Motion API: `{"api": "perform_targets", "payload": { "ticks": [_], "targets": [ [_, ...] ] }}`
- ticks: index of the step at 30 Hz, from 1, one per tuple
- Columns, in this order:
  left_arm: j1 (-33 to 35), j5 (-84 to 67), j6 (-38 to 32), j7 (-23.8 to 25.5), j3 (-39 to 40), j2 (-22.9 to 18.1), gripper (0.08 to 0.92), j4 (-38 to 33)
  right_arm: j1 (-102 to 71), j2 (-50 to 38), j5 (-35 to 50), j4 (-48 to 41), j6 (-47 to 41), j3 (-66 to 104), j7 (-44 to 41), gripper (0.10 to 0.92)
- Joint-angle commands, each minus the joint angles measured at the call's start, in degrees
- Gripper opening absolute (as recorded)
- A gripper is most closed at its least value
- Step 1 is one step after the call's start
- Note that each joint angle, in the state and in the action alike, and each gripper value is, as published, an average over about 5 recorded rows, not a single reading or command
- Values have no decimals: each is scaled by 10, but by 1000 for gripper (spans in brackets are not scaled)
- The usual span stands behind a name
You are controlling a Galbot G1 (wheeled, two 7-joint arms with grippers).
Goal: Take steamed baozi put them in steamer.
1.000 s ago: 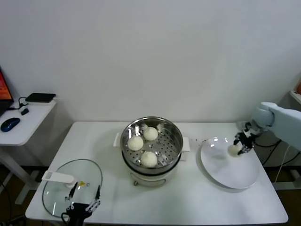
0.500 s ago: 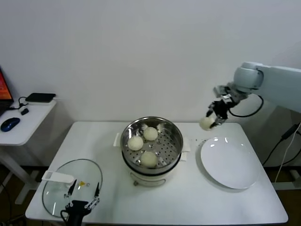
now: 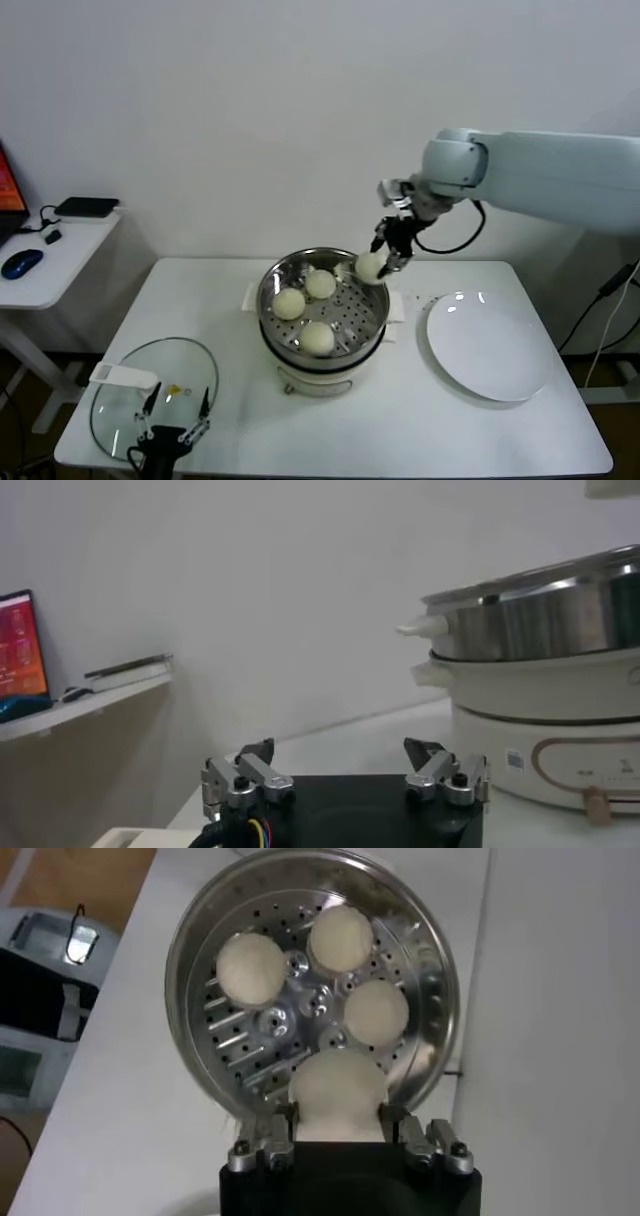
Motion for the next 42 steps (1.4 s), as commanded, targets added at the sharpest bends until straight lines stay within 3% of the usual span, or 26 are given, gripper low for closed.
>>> {"api": "perform_targets", "payload": {
  "ticks": [1, 22, 30, 34, 37, 42],
  "targets": [
    [0, -1, 1, 0, -1, -1, 823, 5, -98, 37, -17, -15, -32, 20, 38, 567],
    [-5, 0, 0, 0, -3, 3, 823, 13, -152, 53, -66, -39, -34, 32, 66, 609],
    [0, -1, 0, -1, -4, 3, 823, 4, -105, 31, -15, -25, -28, 55, 70, 786],
    [0, 0, 1, -1, -3, 3, 823, 1, -50, -4, 31, 0, -29, 60, 77, 819],
    [-1, 2, 1, 0, -2, 3, 823, 0, -31, -45, 61, 30, -30, 79, 132, 822],
    [-9, 1, -1, 0, -3, 6, 823, 3, -125, -152, 60, 89, -4, 192, 310, 823]
  ]
}}
